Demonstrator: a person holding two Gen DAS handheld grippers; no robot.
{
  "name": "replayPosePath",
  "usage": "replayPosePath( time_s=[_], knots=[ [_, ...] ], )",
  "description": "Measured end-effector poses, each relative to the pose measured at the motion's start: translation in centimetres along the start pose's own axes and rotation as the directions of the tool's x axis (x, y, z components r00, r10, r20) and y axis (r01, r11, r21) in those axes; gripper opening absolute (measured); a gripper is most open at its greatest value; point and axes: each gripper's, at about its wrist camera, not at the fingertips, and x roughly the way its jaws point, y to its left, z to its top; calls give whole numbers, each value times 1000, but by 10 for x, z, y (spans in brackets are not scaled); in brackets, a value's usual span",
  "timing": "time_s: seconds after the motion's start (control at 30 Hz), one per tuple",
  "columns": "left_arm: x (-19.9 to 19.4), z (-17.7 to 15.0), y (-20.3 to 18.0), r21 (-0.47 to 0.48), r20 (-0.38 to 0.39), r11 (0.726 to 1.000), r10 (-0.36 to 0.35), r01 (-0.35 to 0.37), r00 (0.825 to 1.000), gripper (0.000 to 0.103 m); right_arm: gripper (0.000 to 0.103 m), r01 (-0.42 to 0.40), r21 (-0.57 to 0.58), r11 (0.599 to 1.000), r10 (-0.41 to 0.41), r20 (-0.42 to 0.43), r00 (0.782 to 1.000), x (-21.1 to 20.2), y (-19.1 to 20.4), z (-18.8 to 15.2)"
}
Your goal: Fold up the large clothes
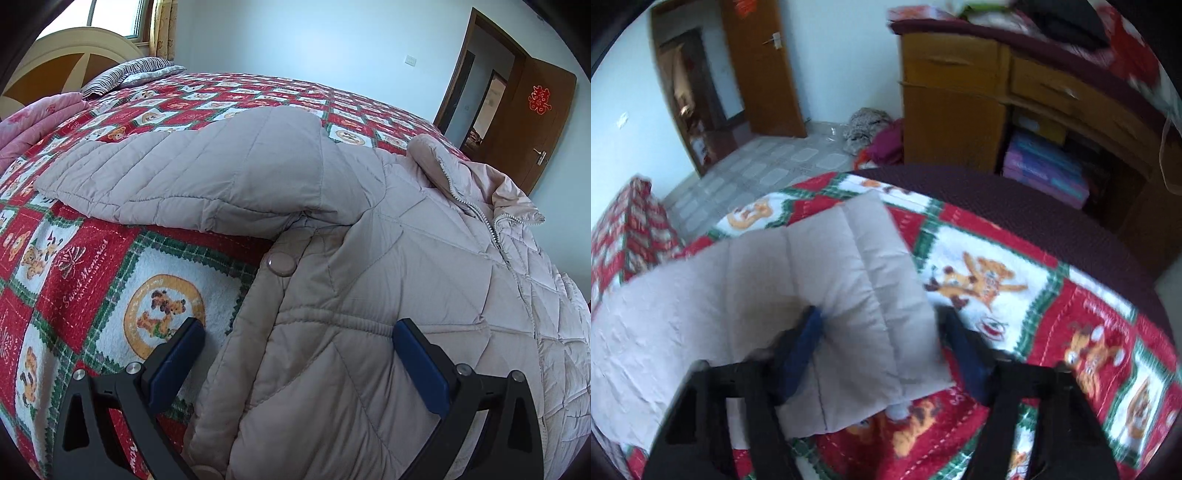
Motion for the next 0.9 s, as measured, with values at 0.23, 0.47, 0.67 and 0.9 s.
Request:
replayPosePath(
  time_s=[0.23,0.47,0.67,0.9],
  knots=[
    [0,0,1,-6,3,1000,-10,10,1000,102,12,-18,-82,996,28,121,992,-60,16,6],
    [-2,-1,4,-20,10,999,-29,29,1000,102,12,-132,-274,952,203,247,947,-171,91,7],
    [-5,-1,10,-45,29,997,-62,63,998,102,12,-219,-494,841,374,240,896,-230,192,-35],
    [-7,-1,13,-67,44,994,-89,92,995,102,12,-355,-685,636,531,55,846,-250,309,-116]
  ],
)
